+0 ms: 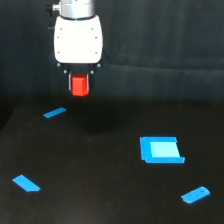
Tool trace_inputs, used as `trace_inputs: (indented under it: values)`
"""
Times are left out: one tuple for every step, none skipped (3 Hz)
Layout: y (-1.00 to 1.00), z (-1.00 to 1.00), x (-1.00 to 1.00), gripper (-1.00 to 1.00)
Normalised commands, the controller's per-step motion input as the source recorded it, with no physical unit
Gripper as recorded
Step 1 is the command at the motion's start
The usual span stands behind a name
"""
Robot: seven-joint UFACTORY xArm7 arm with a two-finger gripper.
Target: Pick up the red object from the table
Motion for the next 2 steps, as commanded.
trace_inputs:
  values:
    - [-0.03, 0.07, 0.12, -1.00]
    - [-0.02, 0.00, 0.02, -0.96]
